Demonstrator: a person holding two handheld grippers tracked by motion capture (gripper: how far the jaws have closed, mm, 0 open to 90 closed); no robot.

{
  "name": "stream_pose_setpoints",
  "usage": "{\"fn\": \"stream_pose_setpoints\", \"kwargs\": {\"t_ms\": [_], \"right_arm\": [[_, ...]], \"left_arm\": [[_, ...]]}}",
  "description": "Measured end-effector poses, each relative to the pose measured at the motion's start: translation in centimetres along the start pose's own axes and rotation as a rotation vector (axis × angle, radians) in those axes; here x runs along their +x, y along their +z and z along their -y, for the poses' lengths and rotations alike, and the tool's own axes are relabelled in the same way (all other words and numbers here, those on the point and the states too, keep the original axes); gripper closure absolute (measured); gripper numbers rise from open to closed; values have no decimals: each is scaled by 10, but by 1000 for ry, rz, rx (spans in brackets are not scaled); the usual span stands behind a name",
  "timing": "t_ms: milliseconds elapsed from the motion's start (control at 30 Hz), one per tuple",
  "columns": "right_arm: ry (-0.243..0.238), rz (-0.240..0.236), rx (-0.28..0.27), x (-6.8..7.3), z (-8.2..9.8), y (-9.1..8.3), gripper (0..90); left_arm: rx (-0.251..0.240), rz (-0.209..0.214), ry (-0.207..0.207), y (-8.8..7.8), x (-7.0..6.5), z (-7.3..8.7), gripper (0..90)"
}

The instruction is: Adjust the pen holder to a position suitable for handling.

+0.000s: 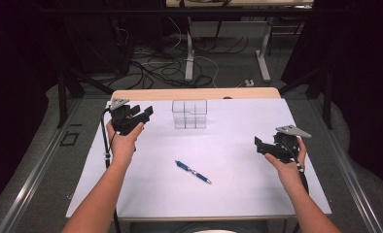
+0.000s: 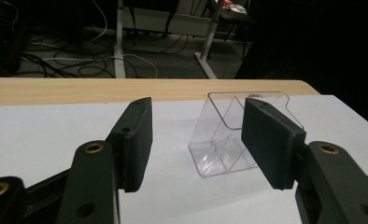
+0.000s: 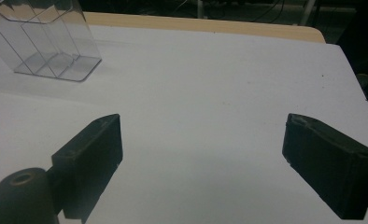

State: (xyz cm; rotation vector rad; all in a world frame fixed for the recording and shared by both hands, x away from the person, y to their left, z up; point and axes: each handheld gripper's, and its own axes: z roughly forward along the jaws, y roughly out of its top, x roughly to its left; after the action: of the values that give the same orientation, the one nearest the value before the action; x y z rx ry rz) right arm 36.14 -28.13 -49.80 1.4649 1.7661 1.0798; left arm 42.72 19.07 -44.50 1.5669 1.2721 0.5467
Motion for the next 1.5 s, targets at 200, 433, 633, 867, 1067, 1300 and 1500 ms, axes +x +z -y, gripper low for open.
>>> {"fn": "stream_pose_setpoints", "kwargs": {"t_ms": [200,433,633,867,1067,1300,1500], "right_arm": [[5,2,7,-1,0,0,119],[7,-1,8,-2,0,1,119],[12,2,4,-6,0,1,120],[9,-5,9,-5,0,1,119],[11,-8,8,-7,1,2,120],[22,-19,13,-8,1,3,119],[12,-27,14,-8,1,4,120]], "left_arm": [[15,14,14,14,-10,-12,450],[61,54,65,34,-24,-22,595],[120,34,98,56,-38,-23,696],[145,5,82,74,-42,-25,826],[196,-23,42,92,-34,-22,900],[241,-28,14,105,-28,-14,900],[276,-54,14,114,-26,-9,900]]}}
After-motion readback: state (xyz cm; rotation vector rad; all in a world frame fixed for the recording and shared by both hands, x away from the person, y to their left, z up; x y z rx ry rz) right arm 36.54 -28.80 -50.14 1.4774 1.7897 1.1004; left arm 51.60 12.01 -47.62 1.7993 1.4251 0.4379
